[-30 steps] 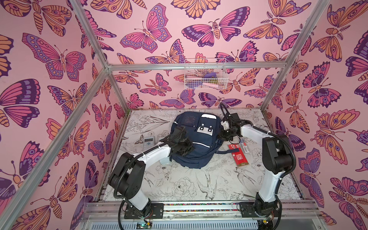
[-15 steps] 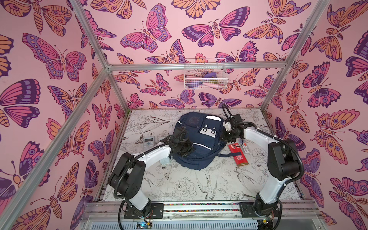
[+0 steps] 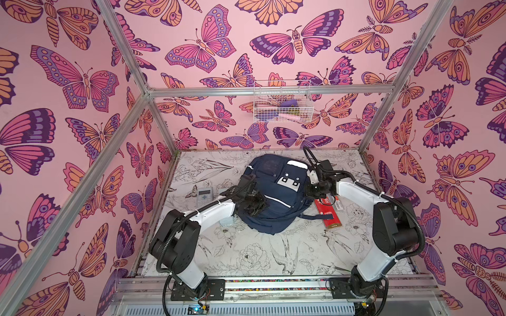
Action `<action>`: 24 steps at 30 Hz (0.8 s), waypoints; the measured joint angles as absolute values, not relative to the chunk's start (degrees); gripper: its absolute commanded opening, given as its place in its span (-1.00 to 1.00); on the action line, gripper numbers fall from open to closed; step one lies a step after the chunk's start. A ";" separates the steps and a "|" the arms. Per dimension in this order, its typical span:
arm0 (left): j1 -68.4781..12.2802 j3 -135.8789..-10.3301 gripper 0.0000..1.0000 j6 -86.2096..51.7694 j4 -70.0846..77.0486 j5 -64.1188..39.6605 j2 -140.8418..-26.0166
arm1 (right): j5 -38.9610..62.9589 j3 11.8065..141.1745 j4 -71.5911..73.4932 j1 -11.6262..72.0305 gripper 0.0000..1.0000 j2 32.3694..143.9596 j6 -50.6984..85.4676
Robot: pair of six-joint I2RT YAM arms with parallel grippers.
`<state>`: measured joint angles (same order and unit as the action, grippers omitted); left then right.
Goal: Pack books, pencil case, and school supplies into a backpack
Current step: Unzip the student bag at the center of the table.
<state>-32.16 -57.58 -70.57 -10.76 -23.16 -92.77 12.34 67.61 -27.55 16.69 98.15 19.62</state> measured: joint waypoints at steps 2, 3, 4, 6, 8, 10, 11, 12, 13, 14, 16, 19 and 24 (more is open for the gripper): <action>-32.16 -57.58 -1.00 -70.54 -10.76 -23.16 -92.77 | 11.94 67.09 -27.77 16.78 -0.82 97.34 19.62; -32.16 -57.60 -1.00 -70.54 -10.76 -23.16 -92.79 | 11.81 66.74 -27.86 17.04 -0.90 96.82 19.64; -32.16 -57.58 -1.00 -70.54 -10.76 -23.16 -92.79 | 11.64 66.46 -27.88 17.23 -0.96 96.38 19.66; -32.16 -57.58 -1.00 -70.54 -10.83 -23.16 -92.77 | 10.72 65.28 -27.79 18.39 -1.00 94.89 19.57; -32.16 -57.54 -1.00 -70.59 -10.96 -23.03 -92.77 | 9.65 63.31 -27.46 19.57 -1.00 93.01 19.68; -32.16 -57.10 -1.00 -70.98 -10.79 -22.83 -92.58 | 8.54 60.53 -26.83 20.97 -1.00 90.26 19.97; -32.12 -56.55 -1.00 -71.42 -10.35 -22.70 -92.29 | 8.05 58.70 -26.52 22.04 -1.00 88.25 20.43; -32.08 -55.79 -1.00 -72.16 -9.63 -22.68 -91.90 | 7.70 57.06 -26.13 23.03 -1.00 86.39 21.08; -31.97 -54.89 -1.00 -72.99 -8.78 -22.70 -91.44 | 7.53 55.70 -25.56 23.79 -1.00 84.84 21.78; -31.88 -53.76 -1.00 -74.13 -7.62 -22.72 -90.89 | 7.44 53.82 -24.49 24.71 -1.00 82.83 22.96; -31.79 -51.57 -1.00 -76.58 -5.15 -22.72 -90.02 | 7.18 50.59 -22.31 26.41 -1.00 79.44 25.74; -31.79 -49.36 -1.00 -79.75 -2.31 -22.31 -89.27 | 5.58 46.59 -18.72 30.33 -1.00 75.18 30.00; -31.55 -47.24 -1.00 -82.94 -0.36 -18.68 -86.87 | 2.63 45.39 -14.79 37.71 -1.00 74.17 36.29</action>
<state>-31.55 -47.24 -82.94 -0.36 -18.68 -86.87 2.63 45.39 -14.79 37.71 74.17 36.29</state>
